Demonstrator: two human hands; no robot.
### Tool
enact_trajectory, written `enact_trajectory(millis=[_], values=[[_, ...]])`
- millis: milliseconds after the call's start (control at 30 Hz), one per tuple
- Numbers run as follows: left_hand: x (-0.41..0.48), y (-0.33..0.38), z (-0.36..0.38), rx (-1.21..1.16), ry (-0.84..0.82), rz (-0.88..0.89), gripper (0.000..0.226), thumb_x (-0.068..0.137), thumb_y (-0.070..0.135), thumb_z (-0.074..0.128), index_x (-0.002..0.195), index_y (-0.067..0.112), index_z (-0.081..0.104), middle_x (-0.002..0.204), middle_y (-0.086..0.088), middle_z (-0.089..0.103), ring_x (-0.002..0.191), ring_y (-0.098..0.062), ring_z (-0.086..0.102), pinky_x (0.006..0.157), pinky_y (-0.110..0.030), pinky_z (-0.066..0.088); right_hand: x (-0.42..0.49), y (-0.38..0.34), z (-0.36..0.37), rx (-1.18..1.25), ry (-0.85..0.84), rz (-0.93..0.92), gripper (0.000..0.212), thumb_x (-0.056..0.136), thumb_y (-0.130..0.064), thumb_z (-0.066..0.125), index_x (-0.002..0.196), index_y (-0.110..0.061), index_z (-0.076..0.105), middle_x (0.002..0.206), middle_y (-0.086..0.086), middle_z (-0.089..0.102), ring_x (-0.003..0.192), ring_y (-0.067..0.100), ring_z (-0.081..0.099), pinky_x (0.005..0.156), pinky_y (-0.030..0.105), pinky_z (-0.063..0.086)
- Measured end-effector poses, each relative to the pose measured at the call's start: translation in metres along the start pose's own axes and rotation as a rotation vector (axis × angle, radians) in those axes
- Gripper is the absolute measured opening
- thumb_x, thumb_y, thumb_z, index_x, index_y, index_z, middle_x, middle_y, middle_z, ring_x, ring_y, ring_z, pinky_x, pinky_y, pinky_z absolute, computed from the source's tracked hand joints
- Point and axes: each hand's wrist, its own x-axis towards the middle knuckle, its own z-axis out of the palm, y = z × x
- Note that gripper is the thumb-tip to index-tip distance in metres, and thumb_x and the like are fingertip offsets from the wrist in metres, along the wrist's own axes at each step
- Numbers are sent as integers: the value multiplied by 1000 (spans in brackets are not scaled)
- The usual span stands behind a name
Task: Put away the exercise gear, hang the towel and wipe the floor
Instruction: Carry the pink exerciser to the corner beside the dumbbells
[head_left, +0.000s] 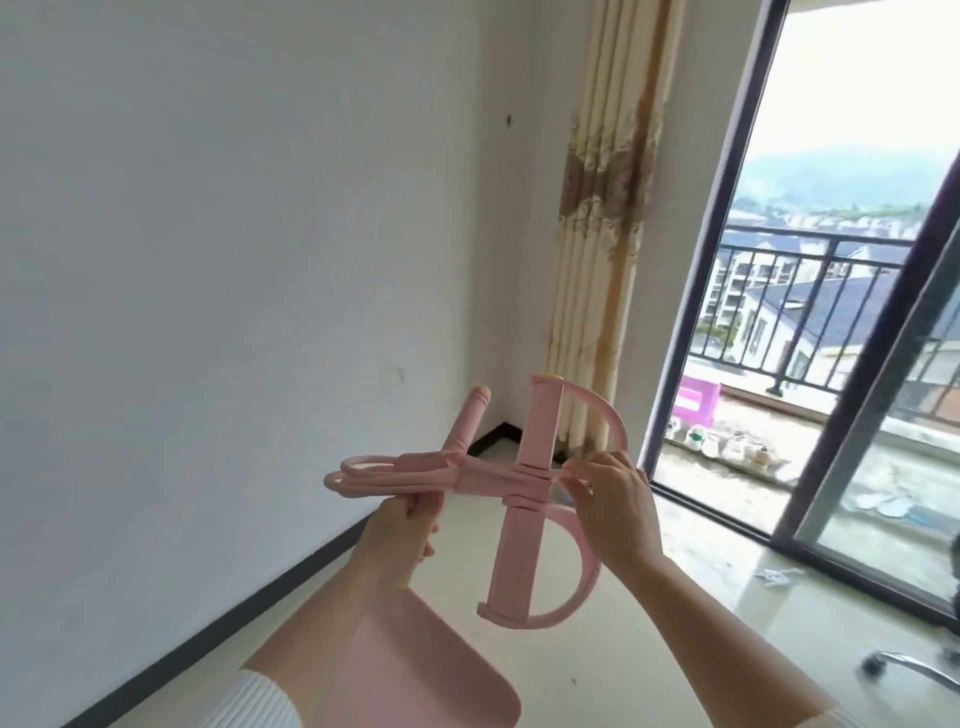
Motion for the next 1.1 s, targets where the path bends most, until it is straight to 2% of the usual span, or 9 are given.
enact_trajectory(millis=[67,167,300,400,467,667,833,967,1100], values=[[51,-3,27,46,-66,12,39,93,57,43,95,23,60,77,2,57,57,-8,53,52,-19,45,32,31,18,6,17,29,14,86,-19,70,98,-21,77,91,-6,70,95,16,58,79,25,35],[132,-1,69,219,-196,53,45,94,49,42,88,9,62,73,-1,61,58,-10,56,61,-28,48,90,74,45,20,39,70,12,86,-18,70,94,-22,77,89,-7,70,93,15,58,80,27,35],[246,31,118,357,-341,95,50,90,58,36,84,15,62,81,1,68,75,-20,63,74,-37,51,175,138,75,-45,39,145,12,88,-20,67,93,-24,77,86,-7,70,90,17,58,78,29,37],[308,57,144,326,-357,126,53,88,60,40,83,10,59,72,1,59,68,-21,55,71,-39,50,217,179,82,-104,17,169,11,88,-18,66,90,-22,76,80,-7,67,88,19,57,75,28,34],[353,69,171,330,-383,134,49,88,54,44,78,7,55,70,1,51,65,-18,48,65,-34,42,253,215,89,-153,3,165,10,87,-17,67,86,-22,75,79,-6,67,87,19,58,74,28,34],[493,89,265,243,-420,115,39,88,43,50,58,23,37,58,6,37,58,-16,35,59,-29,28,362,340,130,-217,-43,143,9,84,-17,70,90,-21,76,83,-5,69,90,20,60,74,28,37],[593,87,336,325,-479,26,28,94,36,49,68,26,54,63,7,51,63,-16,48,57,-27,36,445,440,171,-211,-165,228,14,88,-20,66,96,-24,77,86,-3,70,94,20,58,79,30,40],[661,78,371,367,-478,-23,19,88,43,53,76,30,61,62,0,52,57,-22,43,53,-29,32,501,492,207,-251,-276,253,15,90,-24,64,98,-28,76,87,-6,69,95,16,57,77,26,36],[731,65,391,473,-505,-33,12,88,43,49,85,35,58,82,1,64,76,-26,58,62,-32,41,545,517,257,-262,-361,255,14,90,-28,62,92,-30,75,85,-7,68,96,15,56,74,26,35]])
